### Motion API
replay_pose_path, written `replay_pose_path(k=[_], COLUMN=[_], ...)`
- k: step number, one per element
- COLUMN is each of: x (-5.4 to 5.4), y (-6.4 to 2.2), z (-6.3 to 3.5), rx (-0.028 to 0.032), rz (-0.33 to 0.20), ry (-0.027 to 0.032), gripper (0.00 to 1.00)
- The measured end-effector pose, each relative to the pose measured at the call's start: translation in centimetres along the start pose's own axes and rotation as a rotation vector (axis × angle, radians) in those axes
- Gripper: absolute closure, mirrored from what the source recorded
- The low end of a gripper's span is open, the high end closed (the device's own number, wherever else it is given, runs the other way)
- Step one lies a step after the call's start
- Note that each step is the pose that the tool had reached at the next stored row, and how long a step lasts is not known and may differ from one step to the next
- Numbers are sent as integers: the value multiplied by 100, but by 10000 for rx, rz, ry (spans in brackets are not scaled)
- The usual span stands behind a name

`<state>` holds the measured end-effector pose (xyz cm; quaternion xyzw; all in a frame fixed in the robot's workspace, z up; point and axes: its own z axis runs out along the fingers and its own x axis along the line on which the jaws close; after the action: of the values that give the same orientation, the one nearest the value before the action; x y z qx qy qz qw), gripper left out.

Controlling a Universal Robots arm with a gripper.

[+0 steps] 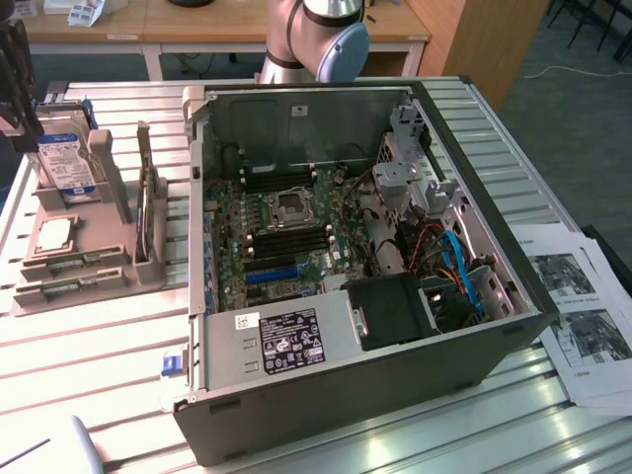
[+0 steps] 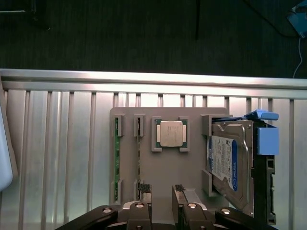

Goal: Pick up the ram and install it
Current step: 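Pick up the ram and move it above insertion slot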

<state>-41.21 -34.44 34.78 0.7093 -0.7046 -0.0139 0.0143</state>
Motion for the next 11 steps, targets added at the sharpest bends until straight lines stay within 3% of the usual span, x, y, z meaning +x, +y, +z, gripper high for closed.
replay_pose_path(k=[11], x=[2], y=[-3], z=[76], rx=[-4], rz=[0], ry=[2], gripper=[69])
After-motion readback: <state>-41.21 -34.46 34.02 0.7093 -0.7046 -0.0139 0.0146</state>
